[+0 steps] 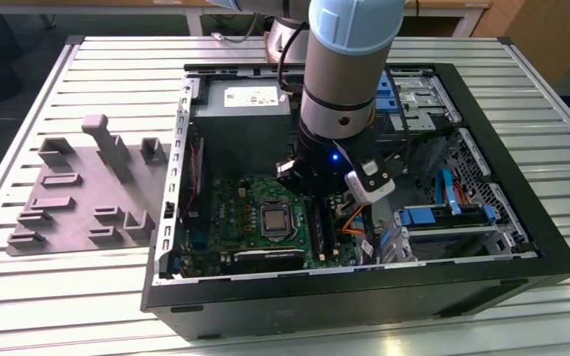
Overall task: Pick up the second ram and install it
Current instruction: 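Press down the second ram until it locks into place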
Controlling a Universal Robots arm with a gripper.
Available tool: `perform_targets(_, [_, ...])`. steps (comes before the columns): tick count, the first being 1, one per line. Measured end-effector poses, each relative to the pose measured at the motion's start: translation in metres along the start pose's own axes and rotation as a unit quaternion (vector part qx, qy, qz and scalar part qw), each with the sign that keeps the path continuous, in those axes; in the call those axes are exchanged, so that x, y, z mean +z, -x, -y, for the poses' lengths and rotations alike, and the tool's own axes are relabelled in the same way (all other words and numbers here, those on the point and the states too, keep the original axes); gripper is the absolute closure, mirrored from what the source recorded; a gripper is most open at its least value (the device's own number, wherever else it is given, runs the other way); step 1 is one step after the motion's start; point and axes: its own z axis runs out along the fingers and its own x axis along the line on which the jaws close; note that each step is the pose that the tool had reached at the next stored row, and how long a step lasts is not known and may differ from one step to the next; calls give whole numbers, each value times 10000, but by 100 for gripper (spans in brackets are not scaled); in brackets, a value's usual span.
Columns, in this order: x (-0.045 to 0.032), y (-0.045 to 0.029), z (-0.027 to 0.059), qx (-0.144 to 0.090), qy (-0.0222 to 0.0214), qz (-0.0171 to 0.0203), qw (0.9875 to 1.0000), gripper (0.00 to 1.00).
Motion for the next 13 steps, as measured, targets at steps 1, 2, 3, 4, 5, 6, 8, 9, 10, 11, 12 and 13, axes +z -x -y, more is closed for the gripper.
perform_targets(1, [0,0,0,0,0,0,10000,86])
perform_targets(2, [0,0,0,0,0,0,10000,86])
perform_targets(3, [1,0,0,0,0,0,10000,86])
perform_targets(4, [2,0,0,0,0,0,10000,86])
perform_targets(5, [6,0,0,0,1,0,10000,86])
perform_targets(6, [10,0,-1,0,3,1,10000,86])
perform_targets(8, [21,0,-1,0,5,0,10000,86])
perform_targets(9, [27,0,-1,0,6,0,10000,86])
perform_targets(10, [31,0,-1,0,6,0,10000,86])
perform_targets(11, [31,0,-1,0,5,-1,10000,86])
perform_targets(12, [31,0,0,0,4,-1,10000,86])
perform_targets(13, [33,0,-1,0,5,-1,10000,86])
